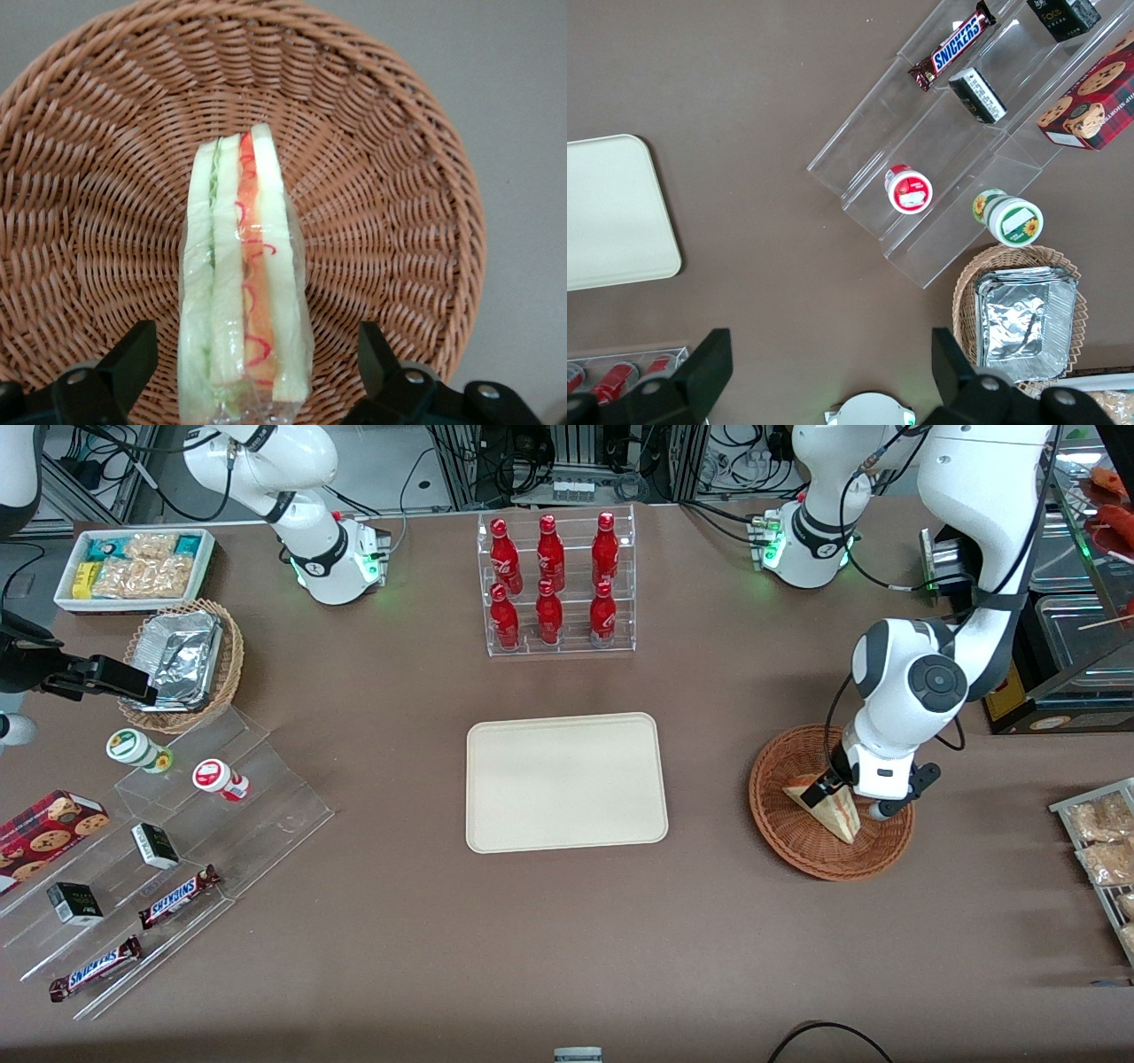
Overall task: Place sandwich from basket to tray
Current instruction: 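Lower the left gripper onto the wrapped sandwich and close it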
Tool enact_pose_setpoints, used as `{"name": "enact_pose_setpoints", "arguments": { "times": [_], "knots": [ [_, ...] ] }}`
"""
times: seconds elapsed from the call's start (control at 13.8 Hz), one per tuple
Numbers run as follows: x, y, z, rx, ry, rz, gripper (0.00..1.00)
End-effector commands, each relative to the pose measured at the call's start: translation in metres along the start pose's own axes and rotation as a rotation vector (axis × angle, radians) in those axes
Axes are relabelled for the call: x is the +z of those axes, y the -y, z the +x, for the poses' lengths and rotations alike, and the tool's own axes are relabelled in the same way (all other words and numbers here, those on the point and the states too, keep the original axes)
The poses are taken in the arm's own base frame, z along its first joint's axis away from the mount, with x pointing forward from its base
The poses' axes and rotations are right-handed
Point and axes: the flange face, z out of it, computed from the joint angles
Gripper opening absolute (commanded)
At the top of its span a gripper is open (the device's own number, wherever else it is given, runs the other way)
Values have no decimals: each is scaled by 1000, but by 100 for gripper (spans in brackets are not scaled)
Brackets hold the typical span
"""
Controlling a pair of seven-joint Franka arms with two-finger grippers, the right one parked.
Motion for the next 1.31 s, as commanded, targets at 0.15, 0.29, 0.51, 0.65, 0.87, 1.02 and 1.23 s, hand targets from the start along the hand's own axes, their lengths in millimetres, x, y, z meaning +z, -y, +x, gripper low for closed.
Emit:
{"name": "enact_pose_setpoints", "arguments": {
  "times": [0.15,0.29,0.51,0.65,0.87,1.02,1.23],
  "knots": [
    [5,0,-4,-16,-7,-6,73],
    [4,-1,-3,-9,-8,-5,0],
    [-13,-6,3,-3,-20,-14,0],
    [-44,-16,11,2,-10,2,0],
    [-117,-45,19,48,3,57,0],
    [-154,-79,11,90,-3,55,0],
    [-177,-138,-36,215,-16,27,0]
  ]
}}
